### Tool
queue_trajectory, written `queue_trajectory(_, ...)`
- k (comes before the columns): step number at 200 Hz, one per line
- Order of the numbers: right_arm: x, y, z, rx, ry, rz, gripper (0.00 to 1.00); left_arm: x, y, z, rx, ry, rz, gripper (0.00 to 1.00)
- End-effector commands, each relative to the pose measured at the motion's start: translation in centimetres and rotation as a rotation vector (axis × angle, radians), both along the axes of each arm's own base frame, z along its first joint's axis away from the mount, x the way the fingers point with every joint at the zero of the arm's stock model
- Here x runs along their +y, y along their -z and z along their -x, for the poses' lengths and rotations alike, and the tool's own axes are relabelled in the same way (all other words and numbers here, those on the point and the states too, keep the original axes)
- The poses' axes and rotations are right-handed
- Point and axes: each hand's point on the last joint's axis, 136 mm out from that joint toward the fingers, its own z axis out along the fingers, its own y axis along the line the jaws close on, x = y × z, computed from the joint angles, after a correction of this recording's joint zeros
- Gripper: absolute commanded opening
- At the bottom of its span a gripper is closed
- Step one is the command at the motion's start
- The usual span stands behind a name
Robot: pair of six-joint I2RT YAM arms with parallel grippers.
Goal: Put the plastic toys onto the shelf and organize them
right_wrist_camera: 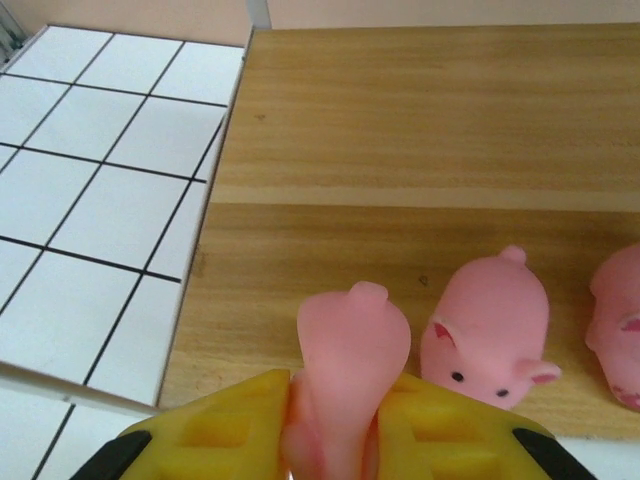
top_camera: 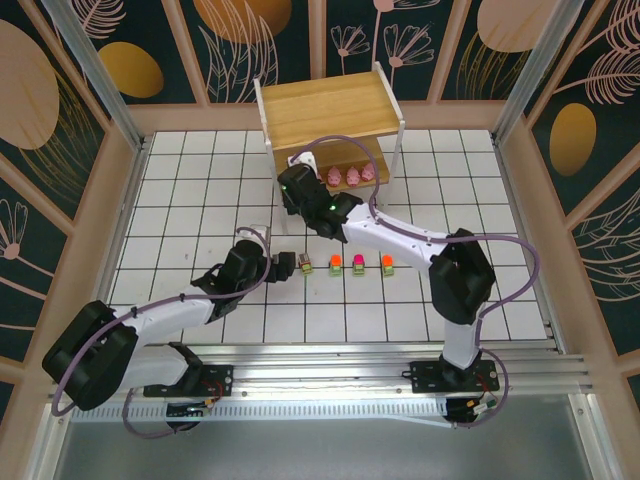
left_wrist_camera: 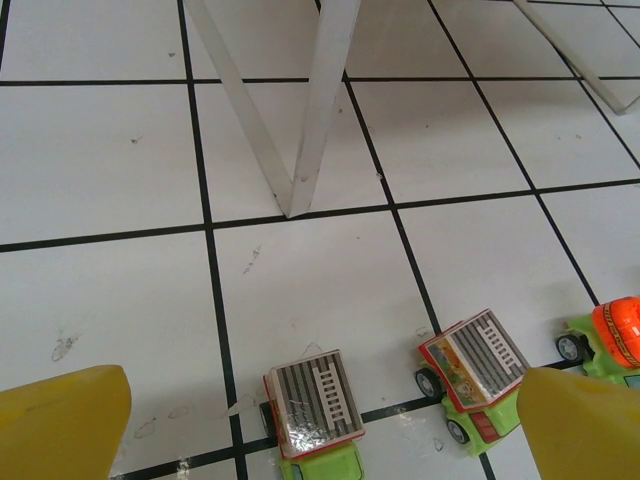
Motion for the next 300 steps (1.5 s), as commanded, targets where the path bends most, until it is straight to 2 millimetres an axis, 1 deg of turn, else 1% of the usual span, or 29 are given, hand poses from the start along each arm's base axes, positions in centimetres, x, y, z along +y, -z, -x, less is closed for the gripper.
queue_trajectory(1,0.8,-1.1,-1.0,-0.028,-0.008,-0.026,0.24,-0.1,-0.6,-0.6,-0.023,-0.007,0.000,0.99)
queue_trajectory(78,0.6,0.4,-2.5,0.001,-0.001,-0.013,0.26,-0.5,-0.4,-0.7,-0.017,0.003,-0.001,0.99)
queue_trajectory(104,0.8,0.9,-2.6,0.009,-0.009,-0.005,0.29,-0.5,-0.3,-0.7,-0.014,0.007,0.000,0.99)
queue_trajectory(127,0.9,1.1,-2.7,0.013,-0.013,-0.001,0.33,-0.6,-0.3,-0.7,-0.012,0.008,-0.001,0.99)
queue_trajectory(189,0.6,0.4,-2.6,0.002,-0.009,0.014,0.41,-0.6,-0.3,-0.7,-0.012,0.007,-0.002,0.99)
queue_trajectory(248,0.5,1.2,-2.5,0.020,-0.008,0.036,0.42,-0.4,-0.5,-0.7,-0.017,0.002,-0.001,0.99)
queue_trajectory(267,0.5,0.8,-2.3,0.014,-0.009,0.033,0.42,-0.5,-0.6,-0.7,-0.019,0.003,0.001,0.99)
queue_trajectory(300,0.2,-1.2,-1.5,-0.018,-0.003,0.024,0.42,-0.4,-0.7,-0.7,-0.023,0.003,0.002,0.99)
